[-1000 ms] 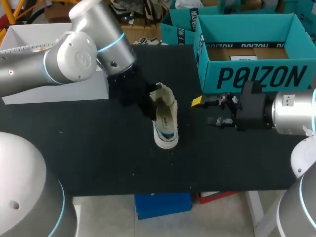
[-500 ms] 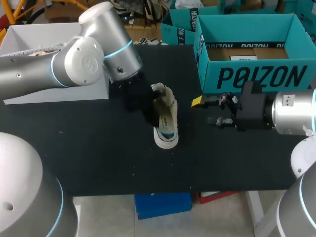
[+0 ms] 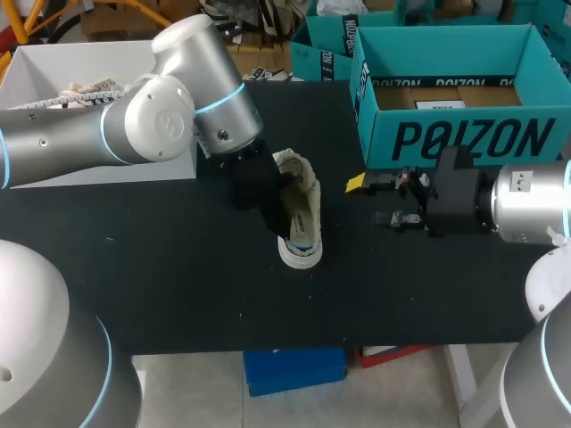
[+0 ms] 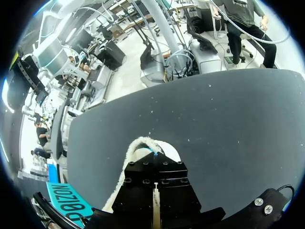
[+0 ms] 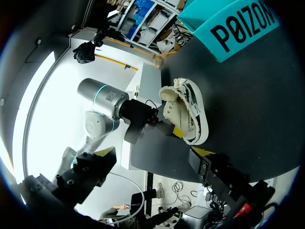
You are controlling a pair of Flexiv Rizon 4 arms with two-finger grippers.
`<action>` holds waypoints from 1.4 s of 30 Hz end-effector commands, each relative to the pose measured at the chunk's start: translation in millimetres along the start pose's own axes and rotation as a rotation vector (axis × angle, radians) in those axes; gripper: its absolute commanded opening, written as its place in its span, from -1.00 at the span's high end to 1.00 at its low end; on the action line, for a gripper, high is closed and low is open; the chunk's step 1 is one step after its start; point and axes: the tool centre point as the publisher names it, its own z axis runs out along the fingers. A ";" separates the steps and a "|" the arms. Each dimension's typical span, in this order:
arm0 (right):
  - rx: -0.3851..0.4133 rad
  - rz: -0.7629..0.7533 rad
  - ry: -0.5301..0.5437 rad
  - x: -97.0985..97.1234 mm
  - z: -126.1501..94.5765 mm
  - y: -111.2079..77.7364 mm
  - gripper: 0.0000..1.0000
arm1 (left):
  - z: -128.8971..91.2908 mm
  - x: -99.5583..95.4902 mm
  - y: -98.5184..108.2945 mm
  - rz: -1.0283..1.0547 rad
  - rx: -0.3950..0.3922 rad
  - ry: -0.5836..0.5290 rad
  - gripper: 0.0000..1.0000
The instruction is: Take the shoe out of the shoebox, open the shoe tongue, remove and reinsert the insole, then place the shoe into the shoebox
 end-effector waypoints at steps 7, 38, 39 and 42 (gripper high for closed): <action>-0.001 0.001 -0.002 0.6 0.9 -0.2 -1.00 | 11.5 -17.0 20.6 0.036 0.032 0.087 1.00; -0.001 0.001 -0.002 0.6 0.9 -0.2 -1.00 | -7.8 -4.6 6.9 0.031 0.010 0.141 1.00; -0.001 0.001 -0.002 0.6 0.9 -0.2 -1.00 | -7.3 -4.5 8.3 0.033 -0.001 0.141 1.00; -0.001 0.001 -0.002 0.6 0.9 -0.2 -1.00 | -4.5 -4.3 11.5 0.043 -0.033 0.158 1.00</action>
